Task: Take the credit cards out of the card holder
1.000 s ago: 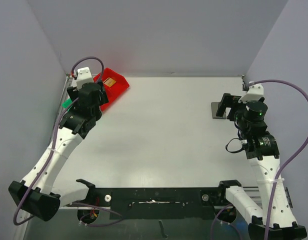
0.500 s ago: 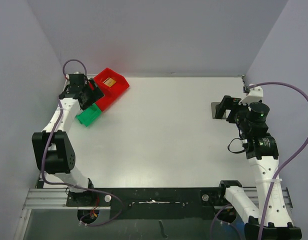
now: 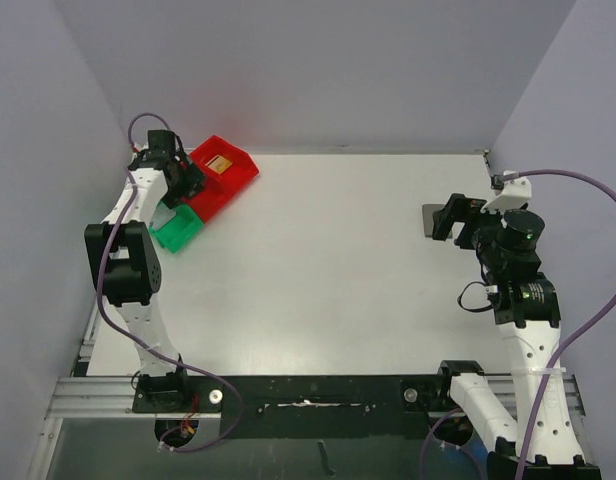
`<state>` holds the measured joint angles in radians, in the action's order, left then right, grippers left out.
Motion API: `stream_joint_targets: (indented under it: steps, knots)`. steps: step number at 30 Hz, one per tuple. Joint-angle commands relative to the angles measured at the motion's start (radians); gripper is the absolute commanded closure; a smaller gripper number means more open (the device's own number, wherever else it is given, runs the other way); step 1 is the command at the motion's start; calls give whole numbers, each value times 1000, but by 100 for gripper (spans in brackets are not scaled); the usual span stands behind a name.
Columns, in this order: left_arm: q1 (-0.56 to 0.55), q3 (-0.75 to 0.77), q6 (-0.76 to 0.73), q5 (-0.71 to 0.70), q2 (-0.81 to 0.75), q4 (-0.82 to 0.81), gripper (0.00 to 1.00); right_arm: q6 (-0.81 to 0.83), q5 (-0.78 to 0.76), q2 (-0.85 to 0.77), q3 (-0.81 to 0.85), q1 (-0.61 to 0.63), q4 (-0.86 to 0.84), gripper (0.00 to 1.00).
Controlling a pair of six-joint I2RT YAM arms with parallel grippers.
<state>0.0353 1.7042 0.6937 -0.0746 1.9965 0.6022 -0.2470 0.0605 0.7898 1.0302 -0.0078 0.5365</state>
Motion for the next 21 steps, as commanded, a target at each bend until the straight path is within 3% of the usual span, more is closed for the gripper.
stream_joint_targets:
  steps: [1,15,21]
  knots:
    - [10,49,-14,-101,-12,51,28,1,-4,-17,16,-9,-13,2]
    - [24,105,-67,-127,96,95,38,-12,-17,-8,10,-8,4,2]
    - [25,100,-89,-116,101,98,55,-14,-17,-8,2,-8,-2,2]
